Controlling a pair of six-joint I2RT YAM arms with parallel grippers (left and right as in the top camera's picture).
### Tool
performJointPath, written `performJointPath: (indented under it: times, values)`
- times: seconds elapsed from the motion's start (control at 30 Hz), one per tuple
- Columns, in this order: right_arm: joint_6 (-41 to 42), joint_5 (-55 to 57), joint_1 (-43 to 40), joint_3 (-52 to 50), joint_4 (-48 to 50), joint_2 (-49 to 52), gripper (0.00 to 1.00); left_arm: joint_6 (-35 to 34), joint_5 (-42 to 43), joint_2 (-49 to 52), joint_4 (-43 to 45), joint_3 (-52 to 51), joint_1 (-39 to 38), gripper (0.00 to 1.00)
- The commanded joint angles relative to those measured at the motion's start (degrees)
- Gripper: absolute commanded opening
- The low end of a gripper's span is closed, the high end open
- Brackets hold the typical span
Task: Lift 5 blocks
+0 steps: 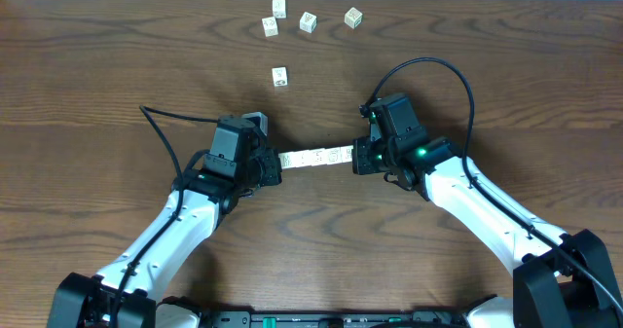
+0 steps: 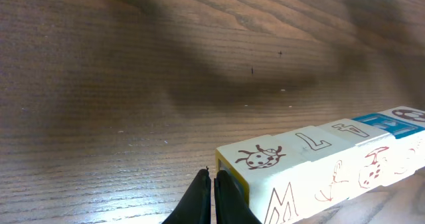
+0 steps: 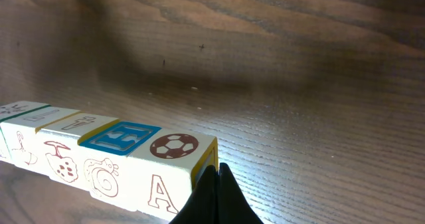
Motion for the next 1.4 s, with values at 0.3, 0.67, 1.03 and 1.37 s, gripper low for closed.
performJointPath:
  times: [0.3, 0.67, 1.03, 1.37]
  values:
    - [0.5, -20.26, 5.03, 2.56, 2.16, 0.55, 0.01, -0.55, 15.47, 3.04, 3.61, 2.89, -5.7, 0.07]
    - [0.52, -21.2, 5.03, 2.56, 2.4, 3.43, 0.01, -0.5, 15.43, 3.19, 3.67, 2.89, -5.7, 0.08]
    - [0.5, -22.23, 5.07, 2.56, 3.43, 4.31, 0.01, -0.55, 15.43, 3.26, 3.67, 2.89, -5.7, 0.07]
    - [0.5, -22.18, 5.07, 2.56, 3.5, 4.31, 0.01, -1.01, 14.12, 3.98, 3.72, 2.89, -5.73, 0.07]
